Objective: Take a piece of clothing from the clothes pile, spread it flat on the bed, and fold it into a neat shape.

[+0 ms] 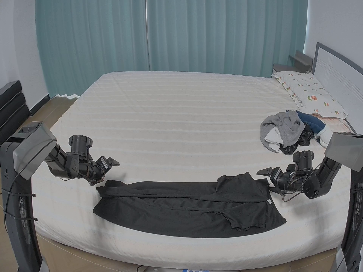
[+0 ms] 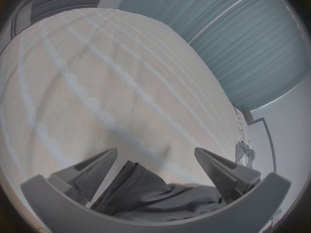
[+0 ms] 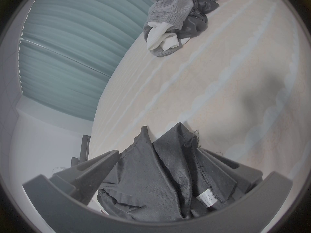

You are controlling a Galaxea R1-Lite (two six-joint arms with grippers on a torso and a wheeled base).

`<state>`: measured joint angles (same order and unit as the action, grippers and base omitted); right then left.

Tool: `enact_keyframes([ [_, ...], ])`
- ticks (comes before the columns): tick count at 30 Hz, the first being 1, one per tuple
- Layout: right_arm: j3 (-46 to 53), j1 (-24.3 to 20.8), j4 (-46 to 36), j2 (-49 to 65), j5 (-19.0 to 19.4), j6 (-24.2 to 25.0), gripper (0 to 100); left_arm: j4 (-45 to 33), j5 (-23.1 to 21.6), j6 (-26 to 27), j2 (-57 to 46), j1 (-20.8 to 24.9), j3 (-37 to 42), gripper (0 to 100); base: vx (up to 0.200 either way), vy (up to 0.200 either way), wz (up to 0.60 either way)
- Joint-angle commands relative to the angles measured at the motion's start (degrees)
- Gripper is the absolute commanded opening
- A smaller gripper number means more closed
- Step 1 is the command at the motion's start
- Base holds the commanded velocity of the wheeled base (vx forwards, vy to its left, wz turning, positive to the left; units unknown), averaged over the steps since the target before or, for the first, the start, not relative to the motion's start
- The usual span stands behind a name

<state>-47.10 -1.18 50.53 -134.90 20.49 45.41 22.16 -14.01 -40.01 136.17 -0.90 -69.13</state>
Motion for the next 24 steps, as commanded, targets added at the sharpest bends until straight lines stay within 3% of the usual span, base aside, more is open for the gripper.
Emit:
enact_keyframes([
  [1, -0.09, -0.4, 0.18, -0.63, -0.1, 0.47, 100, 0.07, 0.03, 0.46, 1.29, 0.73, -0.04, 100, 0.0, 0.0, 0.0],
  [14, 0.35, -0.75, 0.36, -0.8, -0.19, 0.47, 100, -0.01, 0.12, 2.39, 1.38, 2.22, 1.28, 100, 0.0, 0.0, 0.0],
  [15, 0.35, -0.75, 0.36, -0.8, -0.19, 0.47, 100, -0.01, 0.12, 2.39, 1.38, 2.22, 1.28, 0, 0.0, 0.0, 0.0],
  [24, 0.0, -0.84, 0.45, -1.15, -0.98, 0.47, 100, 0.07, 1.97, 2.04, 1.73, 1.61, 1.02, 0, 0.0, 0.0, 0.0],
])
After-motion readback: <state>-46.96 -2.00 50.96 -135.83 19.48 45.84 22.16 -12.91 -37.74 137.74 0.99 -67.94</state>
